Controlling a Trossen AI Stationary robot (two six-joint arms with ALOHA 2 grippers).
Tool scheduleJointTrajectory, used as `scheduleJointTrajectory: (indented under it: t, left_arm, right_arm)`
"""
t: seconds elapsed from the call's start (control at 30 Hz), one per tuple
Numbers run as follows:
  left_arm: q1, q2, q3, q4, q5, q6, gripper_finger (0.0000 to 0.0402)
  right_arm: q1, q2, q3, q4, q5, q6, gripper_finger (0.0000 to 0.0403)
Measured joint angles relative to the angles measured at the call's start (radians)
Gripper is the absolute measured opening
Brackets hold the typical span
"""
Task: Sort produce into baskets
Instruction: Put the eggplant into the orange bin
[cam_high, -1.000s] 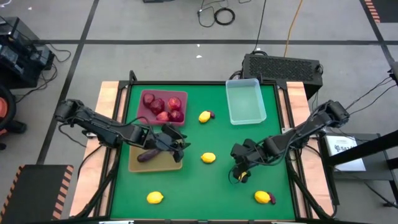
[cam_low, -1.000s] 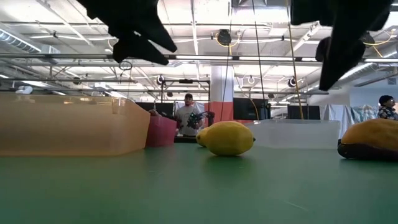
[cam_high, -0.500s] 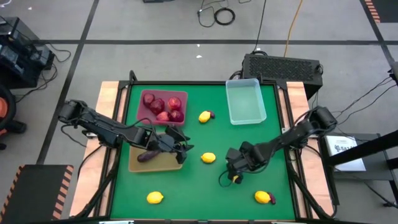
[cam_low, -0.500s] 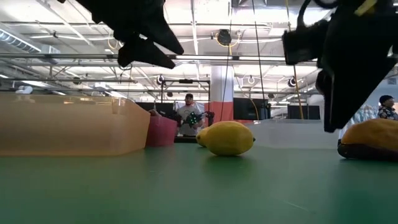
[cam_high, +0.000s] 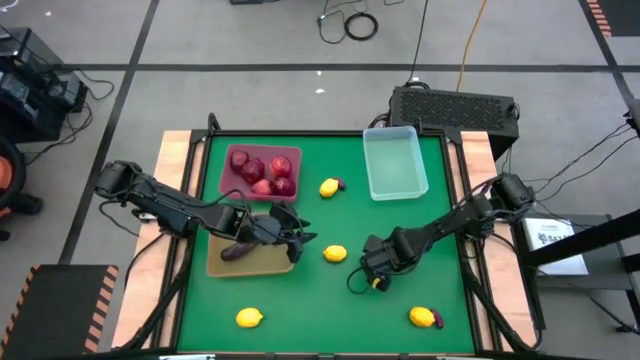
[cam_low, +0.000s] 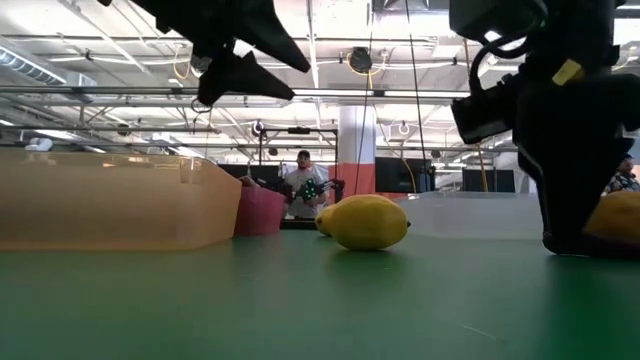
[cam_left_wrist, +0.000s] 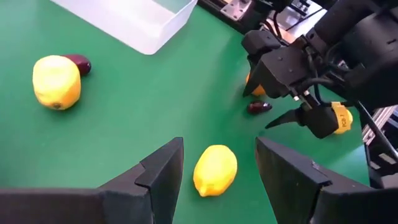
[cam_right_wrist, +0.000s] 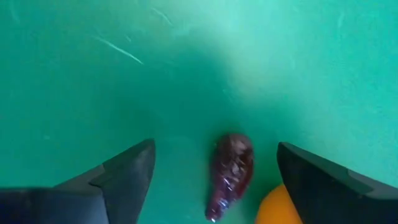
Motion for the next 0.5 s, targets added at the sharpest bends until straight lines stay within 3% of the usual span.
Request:
scheduleJointTrajectory:
  t: [0.37, 0.5]
  left_arm:
    - [-0.001, 0.000, 0.000, 0.001, 0.013, -0.093, 0.0205]
    - [-0.010, 0.000, 0.000, 0.001, 0.013, -0.095, 0.0205]
  right_arm:
    - [-0.003, 0.016, 0.000, -0.035, -0.003, -0.074, 0.0269]
    - [-0.014, 0.038, 0.000, -0.020, -0.064, -0.094, 0.0237]
